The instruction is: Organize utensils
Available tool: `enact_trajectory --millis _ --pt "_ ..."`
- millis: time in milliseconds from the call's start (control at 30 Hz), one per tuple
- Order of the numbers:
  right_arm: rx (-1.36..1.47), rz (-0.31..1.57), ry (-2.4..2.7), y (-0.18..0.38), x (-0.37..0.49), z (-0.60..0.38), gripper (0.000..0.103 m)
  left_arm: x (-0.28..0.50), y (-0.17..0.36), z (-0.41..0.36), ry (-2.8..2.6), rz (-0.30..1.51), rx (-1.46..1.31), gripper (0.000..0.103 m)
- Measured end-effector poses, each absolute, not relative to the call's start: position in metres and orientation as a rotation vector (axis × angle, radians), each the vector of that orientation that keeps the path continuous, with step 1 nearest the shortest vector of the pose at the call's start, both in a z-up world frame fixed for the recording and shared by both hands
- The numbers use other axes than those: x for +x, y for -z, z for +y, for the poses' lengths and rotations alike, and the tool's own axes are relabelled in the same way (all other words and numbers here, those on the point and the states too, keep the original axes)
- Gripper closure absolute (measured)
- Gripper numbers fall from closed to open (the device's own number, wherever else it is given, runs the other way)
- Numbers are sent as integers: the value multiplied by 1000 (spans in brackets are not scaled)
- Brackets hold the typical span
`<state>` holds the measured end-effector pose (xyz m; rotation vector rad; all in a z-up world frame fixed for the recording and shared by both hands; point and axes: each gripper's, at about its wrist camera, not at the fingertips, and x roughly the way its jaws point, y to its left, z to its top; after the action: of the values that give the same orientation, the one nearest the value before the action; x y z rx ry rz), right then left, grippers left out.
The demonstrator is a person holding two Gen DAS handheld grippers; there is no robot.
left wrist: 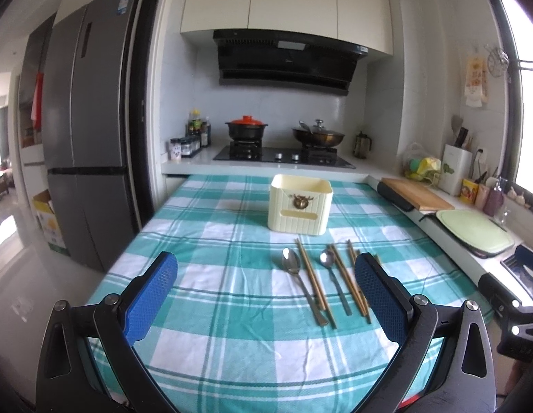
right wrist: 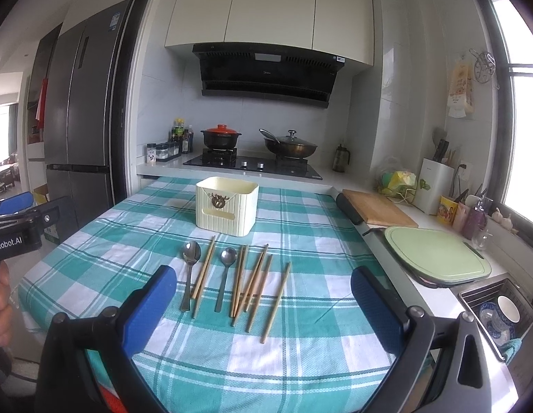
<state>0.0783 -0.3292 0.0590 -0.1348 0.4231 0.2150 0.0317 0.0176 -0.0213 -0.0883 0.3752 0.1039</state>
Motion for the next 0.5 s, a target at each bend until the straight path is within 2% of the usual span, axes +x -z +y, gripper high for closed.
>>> enact_trajectory --millis 500 --pt "-118 427 -212 -45 101 -332 0 65 54 23 -21 530 -120 1"
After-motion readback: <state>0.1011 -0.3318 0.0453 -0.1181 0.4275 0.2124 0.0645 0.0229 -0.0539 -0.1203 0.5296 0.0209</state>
